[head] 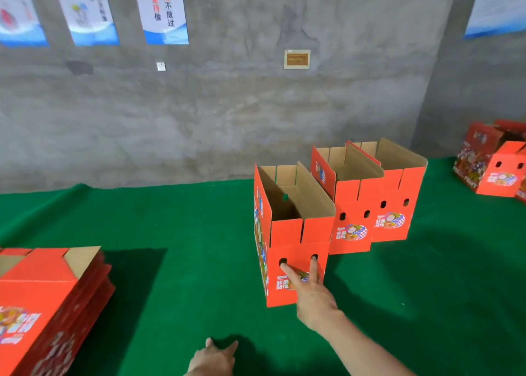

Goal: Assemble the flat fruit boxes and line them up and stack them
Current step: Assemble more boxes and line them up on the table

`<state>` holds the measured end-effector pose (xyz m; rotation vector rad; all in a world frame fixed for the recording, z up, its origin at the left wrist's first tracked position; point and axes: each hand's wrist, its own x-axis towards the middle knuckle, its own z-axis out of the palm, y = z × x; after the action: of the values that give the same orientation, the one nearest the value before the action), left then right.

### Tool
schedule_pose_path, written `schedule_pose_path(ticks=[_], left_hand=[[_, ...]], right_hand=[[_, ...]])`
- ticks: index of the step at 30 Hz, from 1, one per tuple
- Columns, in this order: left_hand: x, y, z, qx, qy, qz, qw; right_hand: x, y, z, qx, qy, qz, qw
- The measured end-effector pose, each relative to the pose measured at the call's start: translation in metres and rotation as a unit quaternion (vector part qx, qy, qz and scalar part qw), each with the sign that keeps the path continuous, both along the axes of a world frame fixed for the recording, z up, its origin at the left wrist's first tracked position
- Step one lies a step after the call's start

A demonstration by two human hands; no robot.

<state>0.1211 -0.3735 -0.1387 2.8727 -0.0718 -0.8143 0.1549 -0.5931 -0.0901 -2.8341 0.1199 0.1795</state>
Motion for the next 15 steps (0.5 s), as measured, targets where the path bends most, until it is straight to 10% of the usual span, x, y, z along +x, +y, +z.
schedule_pose_path(ticks=[15], left_hand=[[0.027,-0.012,0.000,0.125,-0.006,-0.092,0.988]], right_hand=[[0.151,-0.105,-0.004,-0.128,-0.024,-0.035,0.991]])
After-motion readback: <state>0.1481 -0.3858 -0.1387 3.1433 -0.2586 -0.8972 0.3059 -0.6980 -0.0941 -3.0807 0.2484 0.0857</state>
